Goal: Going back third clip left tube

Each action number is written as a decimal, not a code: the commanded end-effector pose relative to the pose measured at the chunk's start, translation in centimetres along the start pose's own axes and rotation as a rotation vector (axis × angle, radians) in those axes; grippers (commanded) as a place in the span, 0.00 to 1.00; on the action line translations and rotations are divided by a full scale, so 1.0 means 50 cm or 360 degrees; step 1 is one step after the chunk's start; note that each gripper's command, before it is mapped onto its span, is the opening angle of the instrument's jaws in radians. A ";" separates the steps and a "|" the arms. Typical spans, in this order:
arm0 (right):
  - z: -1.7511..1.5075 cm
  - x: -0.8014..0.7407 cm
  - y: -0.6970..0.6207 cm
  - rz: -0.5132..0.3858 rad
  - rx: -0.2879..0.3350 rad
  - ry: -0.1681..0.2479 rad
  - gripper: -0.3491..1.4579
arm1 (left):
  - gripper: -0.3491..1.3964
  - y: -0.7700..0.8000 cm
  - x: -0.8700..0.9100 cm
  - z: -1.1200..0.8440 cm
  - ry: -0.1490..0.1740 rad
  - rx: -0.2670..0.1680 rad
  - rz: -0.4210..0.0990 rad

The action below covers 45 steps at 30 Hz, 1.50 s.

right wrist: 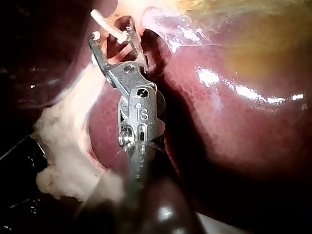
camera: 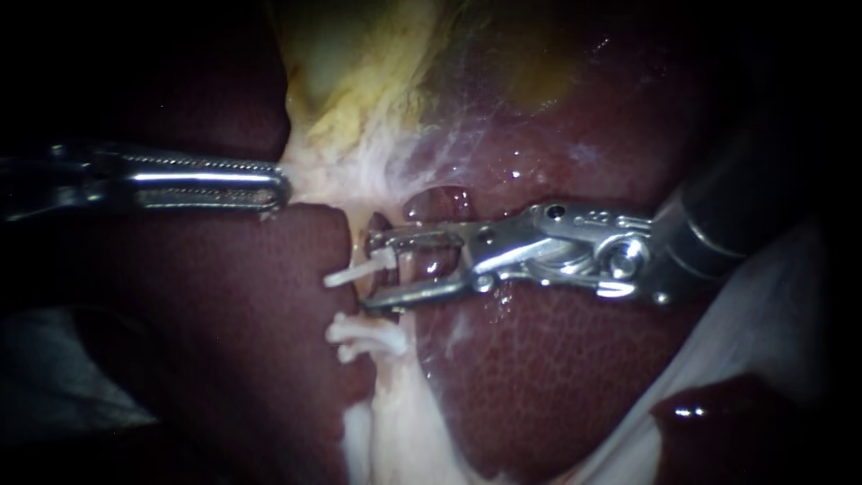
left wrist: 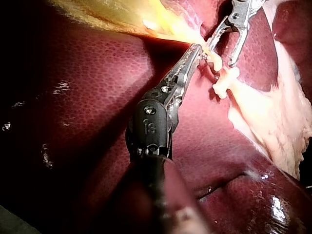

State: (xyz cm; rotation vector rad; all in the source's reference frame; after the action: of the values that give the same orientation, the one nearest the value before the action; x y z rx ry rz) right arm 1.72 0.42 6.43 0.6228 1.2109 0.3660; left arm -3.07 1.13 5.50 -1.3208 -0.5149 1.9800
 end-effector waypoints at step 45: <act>-0.0265 0.0049 -0.0130 -0.0364 -0.0203 -0.0083 0.47 | 0.00 -0.0021 -0.0009 0.0020 0.0003 0.0013 0.0003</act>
State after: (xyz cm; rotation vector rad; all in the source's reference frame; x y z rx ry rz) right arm 0.49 0.39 5.55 0.3772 1.1851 0.2301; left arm -3.13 1.18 5.67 -1.3202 -0.5034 1.9804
